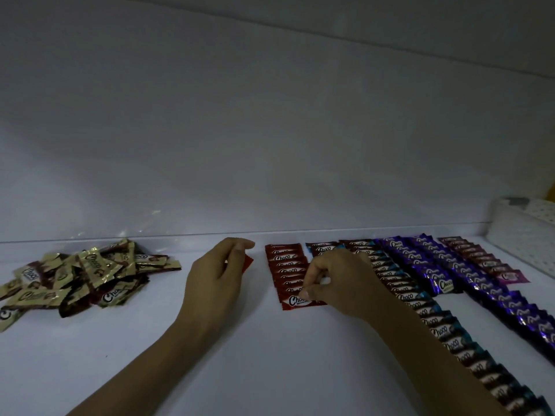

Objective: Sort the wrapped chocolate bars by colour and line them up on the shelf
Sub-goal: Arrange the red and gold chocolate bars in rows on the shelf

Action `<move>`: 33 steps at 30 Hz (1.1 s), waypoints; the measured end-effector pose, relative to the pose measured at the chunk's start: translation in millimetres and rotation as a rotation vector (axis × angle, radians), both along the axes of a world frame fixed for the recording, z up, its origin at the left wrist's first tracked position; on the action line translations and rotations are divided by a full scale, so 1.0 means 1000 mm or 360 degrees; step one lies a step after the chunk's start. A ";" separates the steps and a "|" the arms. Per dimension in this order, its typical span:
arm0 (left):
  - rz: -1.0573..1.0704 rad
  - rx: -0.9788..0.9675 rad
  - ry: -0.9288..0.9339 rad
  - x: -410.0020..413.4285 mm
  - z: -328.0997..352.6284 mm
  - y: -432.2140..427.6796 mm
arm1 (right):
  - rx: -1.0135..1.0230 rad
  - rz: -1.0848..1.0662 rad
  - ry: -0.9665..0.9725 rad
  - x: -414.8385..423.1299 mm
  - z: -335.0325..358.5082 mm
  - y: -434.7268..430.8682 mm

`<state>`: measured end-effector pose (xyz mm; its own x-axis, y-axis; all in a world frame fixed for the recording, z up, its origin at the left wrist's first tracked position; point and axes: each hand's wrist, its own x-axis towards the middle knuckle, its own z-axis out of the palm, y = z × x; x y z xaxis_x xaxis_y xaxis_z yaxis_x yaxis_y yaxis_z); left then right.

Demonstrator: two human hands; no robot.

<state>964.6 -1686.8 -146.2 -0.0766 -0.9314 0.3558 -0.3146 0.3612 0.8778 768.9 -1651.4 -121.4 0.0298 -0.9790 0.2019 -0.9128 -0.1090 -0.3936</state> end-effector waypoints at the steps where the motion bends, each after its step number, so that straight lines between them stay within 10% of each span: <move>1: 0.0005 -0.0023 0.0014 -0.002 0.001 0.002 | -0.0007 -0.0008 0.0011 0.000 0.000 0.000; 14: -0.0230 0.0185 0.0883 -0.013 0.017 0.015 | 0.0114 0.0374 -0.1285 0.026 0.012 0.009; 26: -0.0486 0.0179 0.0654 -0.014 0.014 0.017 | 0.0001 0.0270 -0.1946 0.013 0.012 0.004; 30: -0.0559 0.0156 0.0610 -0.016 0.013 0.020 | 0.0144 0.0337 -0.1945 0.014 0.012 0.004; 33: -0.0256 -0.0103 -0.0047 -0.007 0.001 0.011 | -0.0129 0.0192 -0.1371 0.003 0.017 0.004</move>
<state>957.2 -1675.8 -145.4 -0.2342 -0.8816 0.4098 -0.2733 0.4642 0.8425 771.6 -1647.0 -104.0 -0.0627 -0.9606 0.2709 -0.2816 -0.2434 -0.9281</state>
